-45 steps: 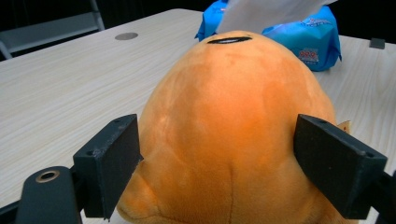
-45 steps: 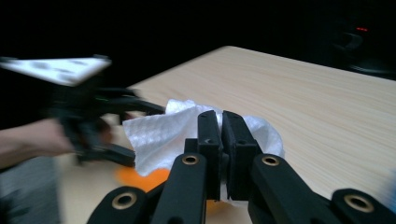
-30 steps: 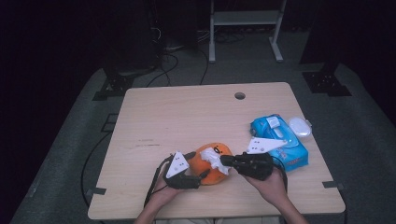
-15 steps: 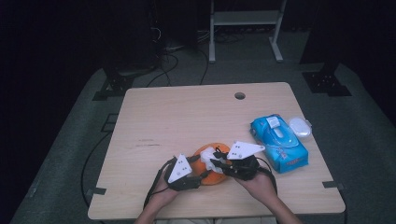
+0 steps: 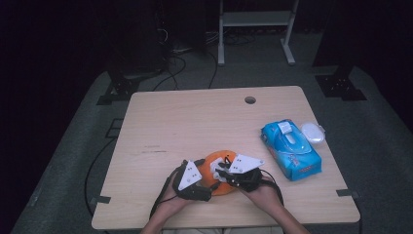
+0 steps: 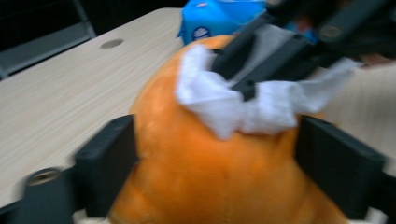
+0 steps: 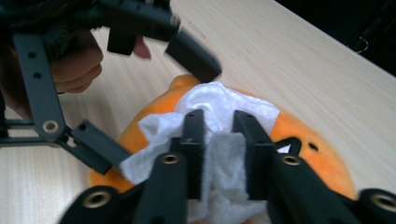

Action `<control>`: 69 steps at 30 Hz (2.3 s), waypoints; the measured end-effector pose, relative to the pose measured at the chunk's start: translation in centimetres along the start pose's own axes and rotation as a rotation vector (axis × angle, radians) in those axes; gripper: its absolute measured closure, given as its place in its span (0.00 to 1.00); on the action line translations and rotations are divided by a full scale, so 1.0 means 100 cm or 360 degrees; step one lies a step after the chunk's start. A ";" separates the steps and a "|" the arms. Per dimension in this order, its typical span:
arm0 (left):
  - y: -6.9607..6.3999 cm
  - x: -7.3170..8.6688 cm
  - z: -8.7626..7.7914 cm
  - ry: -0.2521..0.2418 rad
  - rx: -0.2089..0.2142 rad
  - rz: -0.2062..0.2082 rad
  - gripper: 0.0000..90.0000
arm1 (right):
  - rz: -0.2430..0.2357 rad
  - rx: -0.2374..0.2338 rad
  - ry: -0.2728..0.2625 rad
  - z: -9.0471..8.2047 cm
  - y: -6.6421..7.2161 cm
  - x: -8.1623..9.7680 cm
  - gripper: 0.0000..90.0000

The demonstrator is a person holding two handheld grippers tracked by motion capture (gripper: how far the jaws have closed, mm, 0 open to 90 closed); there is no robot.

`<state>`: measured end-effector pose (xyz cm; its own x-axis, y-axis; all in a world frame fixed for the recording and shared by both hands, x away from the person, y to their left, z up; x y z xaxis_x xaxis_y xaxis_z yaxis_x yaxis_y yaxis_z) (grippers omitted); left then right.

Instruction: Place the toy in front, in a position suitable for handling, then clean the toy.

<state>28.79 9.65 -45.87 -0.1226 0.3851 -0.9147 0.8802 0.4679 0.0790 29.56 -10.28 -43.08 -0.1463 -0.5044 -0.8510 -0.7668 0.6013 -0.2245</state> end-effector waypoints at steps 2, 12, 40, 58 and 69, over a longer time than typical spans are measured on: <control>-0.001 0.000 0.000 -0.0006 0.0005 -0.0018 0.12 | 0.0041 -0.0012 0.0001 -0.002 -0.002 0.001 0.87; 0.001 0.001 0.007 -0.0029 0.0014 -0.0015 0.35 | 0.0170 0.0059 -0.0006 -0.023 -0.032 0.019 0.91; 0.015 0.007 0.004 0.0030 -0.0014 -0.0024 0.29 | 0.0292 0.0089 0.0021 -0.013 -0.030 0.027 0.91; 0.030 0.012 -0.004 0.0040 -0.0014 -0.0115 0.34 | 0.0203 0.0042 -0.0035 -0.012 -0.012 0.015 0.91; 0.036 0.016 -0.006 0.0048 -0.0049 -0.0140 0.37 | 0.0261 0.0086 -0.0027 -0.014 -0.018 0.022 0.91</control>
<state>31.47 12.37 -46.84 -0.2128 0.3649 -0.9064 0.8512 0.5248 0.0114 29.69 -13.36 -43.90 -0.2556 -0.3867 -0.8861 -0.6987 0.7073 -0.1071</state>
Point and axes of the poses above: each handheld gripper's, and its own axes: z roughly forward along the jaws, x roughly out of its underside, y roughly to its left, the point moved 1 cm from there along z, roughly forward along the jaws, and after that the axes turned 8 degrees about x, right-handed, at the moved point
